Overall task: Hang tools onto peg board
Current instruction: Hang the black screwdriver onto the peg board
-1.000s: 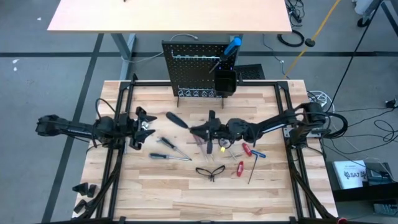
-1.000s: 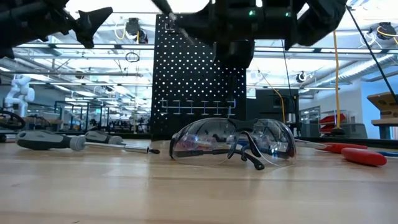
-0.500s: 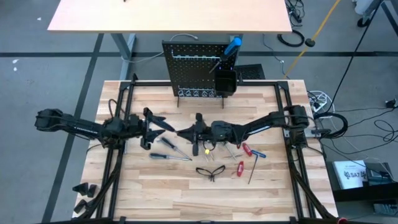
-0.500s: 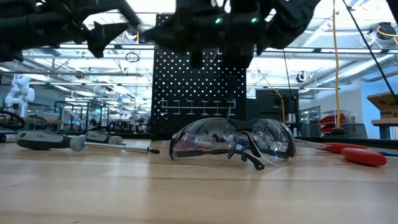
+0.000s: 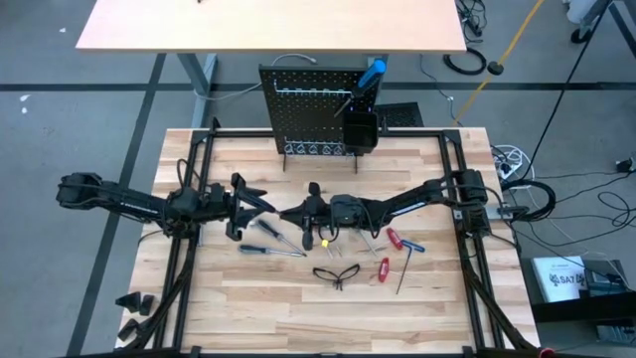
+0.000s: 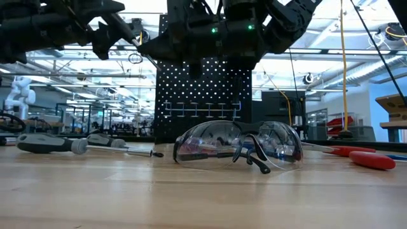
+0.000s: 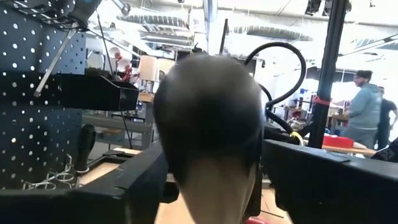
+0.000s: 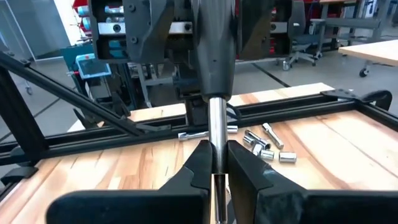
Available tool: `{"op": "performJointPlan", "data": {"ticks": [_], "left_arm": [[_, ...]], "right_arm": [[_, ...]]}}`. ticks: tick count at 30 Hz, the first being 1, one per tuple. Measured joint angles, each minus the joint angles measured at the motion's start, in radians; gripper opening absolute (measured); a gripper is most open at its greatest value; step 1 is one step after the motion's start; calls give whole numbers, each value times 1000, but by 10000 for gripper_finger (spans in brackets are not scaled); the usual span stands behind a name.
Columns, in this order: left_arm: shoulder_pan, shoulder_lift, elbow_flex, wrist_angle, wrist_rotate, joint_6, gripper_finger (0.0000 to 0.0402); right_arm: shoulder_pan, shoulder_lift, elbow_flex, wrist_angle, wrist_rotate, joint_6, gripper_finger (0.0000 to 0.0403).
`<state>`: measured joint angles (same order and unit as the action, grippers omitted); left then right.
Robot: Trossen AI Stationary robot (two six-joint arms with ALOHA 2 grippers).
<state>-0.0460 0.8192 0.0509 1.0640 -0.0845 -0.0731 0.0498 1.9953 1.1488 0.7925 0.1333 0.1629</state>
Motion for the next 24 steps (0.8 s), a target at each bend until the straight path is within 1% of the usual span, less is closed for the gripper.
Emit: {"op": "performJointPlan", "data": {"ticks": [2, 5, 6, 9, 10, 15, 19, 22, 24], "left_arm": [[0, 0, 0, 0, 0, 0, 204], [0, 0, 0, -1, 3, -3, 134], [-2, 0, 0, -1, 7, -8, 121], [-1, 1, 0, -16, 8, -6, 122], [-1, 0, 0, -17, 8, -6, 122], [0, 0, 0, -22, 2, 4, 122], [0, 0, 9, -54, 2, -3, 122], [0, 0, 43, -133, 2, -24, 122], [0, 0, 73, -190, -4, -37, 122]], "right_arm": [[0, 0, 0, 0, 0, -9, 18], [0, 0, 0, -4, 2, -16, 18], [0, 0, 0, -9, 0, -17, 18], [0, 0, 0, -29, -2, -8, 19], [0, 0, 0, -29, 0, -3, 26], [0, -1, 0, -35, 2, 12, 89], [0, -2, 0, -44, -2, 1, 121], [0, -39, 0, -154, -2, -35, 133], [0, -97, 0, -298, 8, -50, 136]]}}
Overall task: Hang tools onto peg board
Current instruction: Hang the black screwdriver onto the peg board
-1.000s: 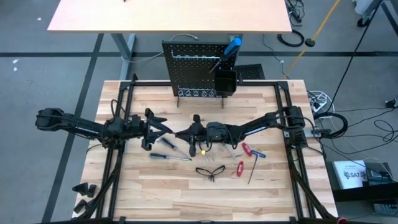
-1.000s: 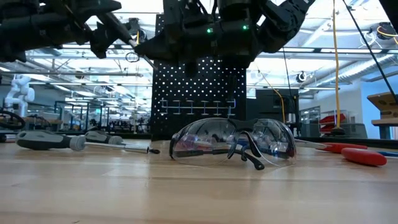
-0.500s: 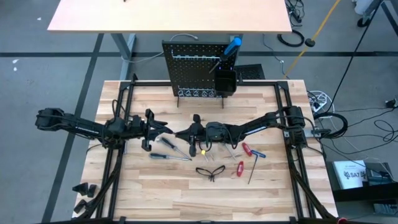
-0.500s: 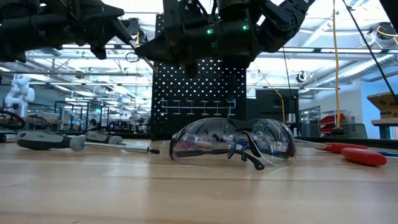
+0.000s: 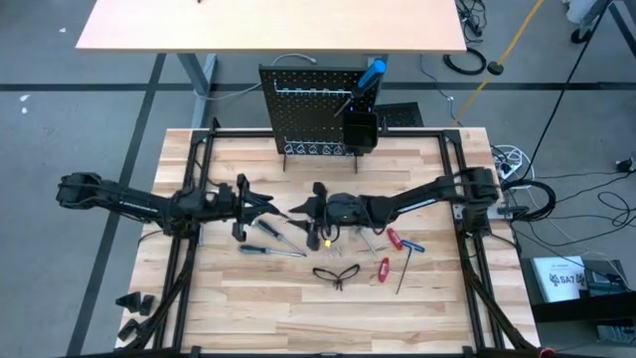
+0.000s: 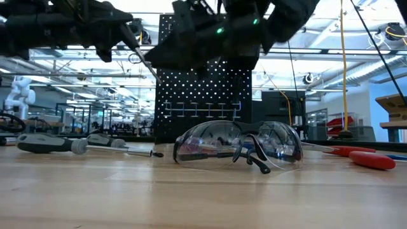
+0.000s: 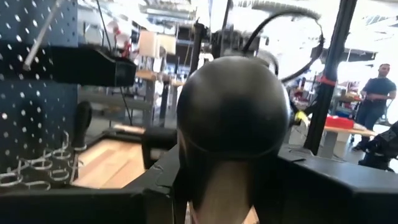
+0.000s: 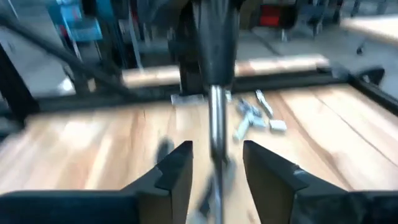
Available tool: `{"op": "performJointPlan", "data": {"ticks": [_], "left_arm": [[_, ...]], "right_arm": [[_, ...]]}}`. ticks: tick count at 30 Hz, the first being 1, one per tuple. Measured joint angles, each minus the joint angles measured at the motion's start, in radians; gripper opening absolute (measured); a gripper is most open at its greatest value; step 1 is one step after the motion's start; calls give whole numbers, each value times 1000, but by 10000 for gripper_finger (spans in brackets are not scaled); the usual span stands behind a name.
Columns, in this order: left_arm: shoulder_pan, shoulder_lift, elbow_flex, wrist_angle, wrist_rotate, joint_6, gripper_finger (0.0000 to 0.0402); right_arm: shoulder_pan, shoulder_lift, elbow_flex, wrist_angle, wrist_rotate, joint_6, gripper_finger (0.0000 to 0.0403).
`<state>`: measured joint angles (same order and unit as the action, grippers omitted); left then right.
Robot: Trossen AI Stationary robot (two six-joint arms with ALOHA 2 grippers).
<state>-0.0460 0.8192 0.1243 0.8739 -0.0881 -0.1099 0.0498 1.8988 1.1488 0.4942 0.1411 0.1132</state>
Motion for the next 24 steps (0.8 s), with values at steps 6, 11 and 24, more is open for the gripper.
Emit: {"op": "performJointPlan", "data": {"ticks": [6, 11, 24], "left_arm": [[3, 15, 118, -146, -109, -2, 122], [50, 93, 261, -260, -121, 46, 122], [272, 434, 481, -177, -12, 66, 122]], "right_arm": [[37, -203, -6, -533, 201, 82, 132], [77, -324, -155, -556, 375, 112, 130], [76, -526, -566, -169, 481, 202, 130]]}}
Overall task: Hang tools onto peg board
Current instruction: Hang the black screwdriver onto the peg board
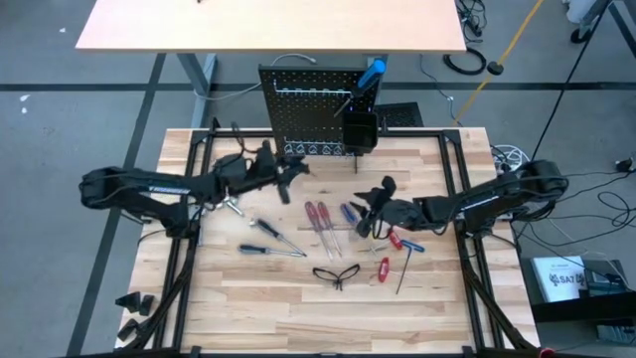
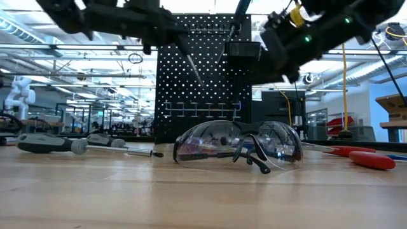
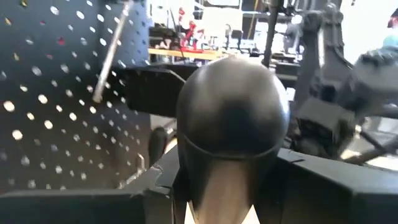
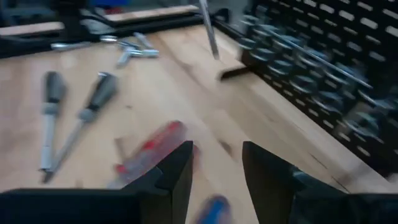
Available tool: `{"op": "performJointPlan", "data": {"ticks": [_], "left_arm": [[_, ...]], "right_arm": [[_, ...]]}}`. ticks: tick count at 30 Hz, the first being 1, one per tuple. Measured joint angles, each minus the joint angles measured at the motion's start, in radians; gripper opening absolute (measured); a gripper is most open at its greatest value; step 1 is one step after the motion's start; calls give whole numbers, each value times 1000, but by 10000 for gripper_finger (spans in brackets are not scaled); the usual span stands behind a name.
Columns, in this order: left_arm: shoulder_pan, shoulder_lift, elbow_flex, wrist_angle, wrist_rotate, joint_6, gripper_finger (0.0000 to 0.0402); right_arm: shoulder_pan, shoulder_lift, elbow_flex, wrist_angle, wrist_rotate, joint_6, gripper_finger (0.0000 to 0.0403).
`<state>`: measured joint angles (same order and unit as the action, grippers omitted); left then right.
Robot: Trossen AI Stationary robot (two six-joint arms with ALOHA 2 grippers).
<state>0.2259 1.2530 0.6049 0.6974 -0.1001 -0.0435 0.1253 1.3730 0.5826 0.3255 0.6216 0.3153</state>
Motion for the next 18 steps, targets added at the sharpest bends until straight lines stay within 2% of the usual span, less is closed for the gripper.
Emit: {"op": "performJointPlan", "data": {"ticks": [6, 11, 18], "left_arm": [[78, 154, 139, -13, 90, 1, 122], [118, 238, 240, -56, 96, 57, 122], [165, 296, 301, -59, 117, 80, 122]], "right_arm": [[0, -27, -55, 0, 63, 47, 130], [0, -26, -56, 1, 60, 46, 130], [2, -25, -56, -31, 14, 92, 130]]}}
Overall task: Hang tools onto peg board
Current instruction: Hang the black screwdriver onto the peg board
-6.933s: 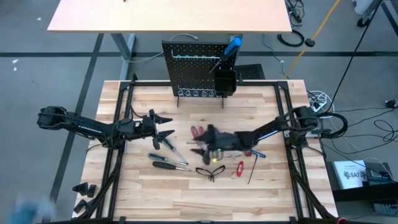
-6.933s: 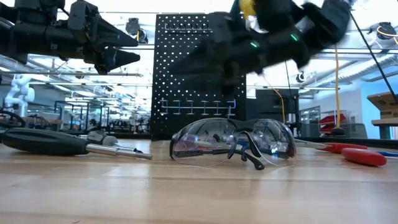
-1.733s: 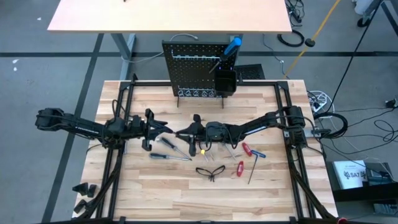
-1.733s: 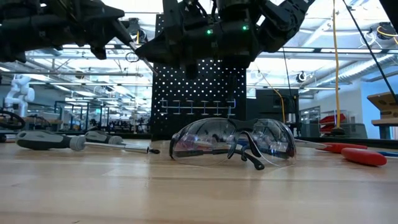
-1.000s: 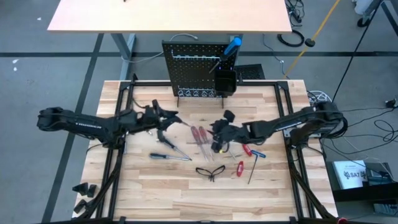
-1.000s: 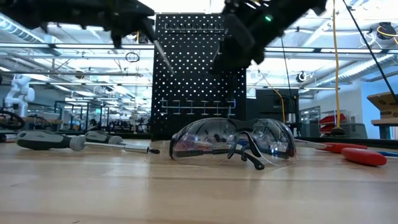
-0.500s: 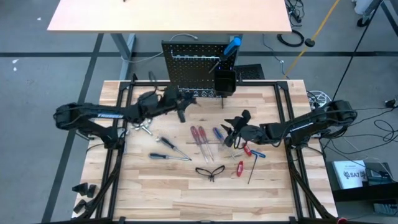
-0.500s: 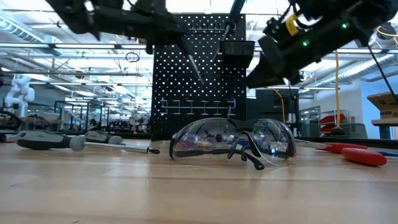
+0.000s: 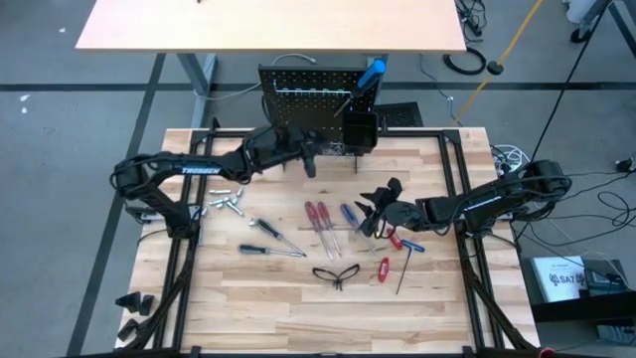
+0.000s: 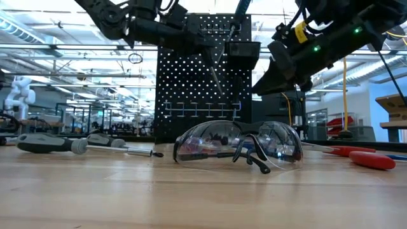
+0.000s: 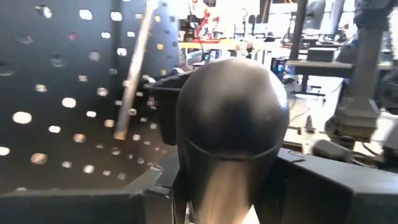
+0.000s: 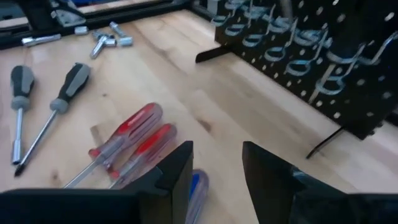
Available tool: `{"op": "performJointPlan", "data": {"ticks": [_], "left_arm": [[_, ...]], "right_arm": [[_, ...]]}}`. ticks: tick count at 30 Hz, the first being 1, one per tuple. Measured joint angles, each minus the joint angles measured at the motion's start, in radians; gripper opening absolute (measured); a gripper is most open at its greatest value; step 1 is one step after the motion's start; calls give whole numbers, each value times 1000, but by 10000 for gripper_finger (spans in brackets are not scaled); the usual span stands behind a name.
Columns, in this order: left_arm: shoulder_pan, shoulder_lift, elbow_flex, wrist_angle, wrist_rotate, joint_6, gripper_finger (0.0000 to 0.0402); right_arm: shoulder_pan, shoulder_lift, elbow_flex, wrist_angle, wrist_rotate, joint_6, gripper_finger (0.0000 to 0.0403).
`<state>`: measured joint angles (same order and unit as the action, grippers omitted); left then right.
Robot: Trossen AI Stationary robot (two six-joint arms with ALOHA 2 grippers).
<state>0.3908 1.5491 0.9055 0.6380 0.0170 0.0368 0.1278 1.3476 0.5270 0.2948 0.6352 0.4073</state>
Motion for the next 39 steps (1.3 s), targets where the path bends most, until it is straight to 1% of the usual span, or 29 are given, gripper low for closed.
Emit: {"op": "performJointPlan", "data": {"ticks": [6, 12, 17, 39], "left_arm": [[28, 52, 27, -1, 13, -2, 122], [29, 94, 63, 0, 33, 5, 122], [36, 95, 65, 2, 34, 23, 122], [42, 95, 65, -27, 32, 62, 122]], "right_arm": [[28, 0, 0, -19, -7, 28, 130], [55, 1, 0, -21, -5, 53, 130], [71, 1, 0, -23, -4, 53, 130], [71, 1, 0, -18, -2, 53, 130]]}}
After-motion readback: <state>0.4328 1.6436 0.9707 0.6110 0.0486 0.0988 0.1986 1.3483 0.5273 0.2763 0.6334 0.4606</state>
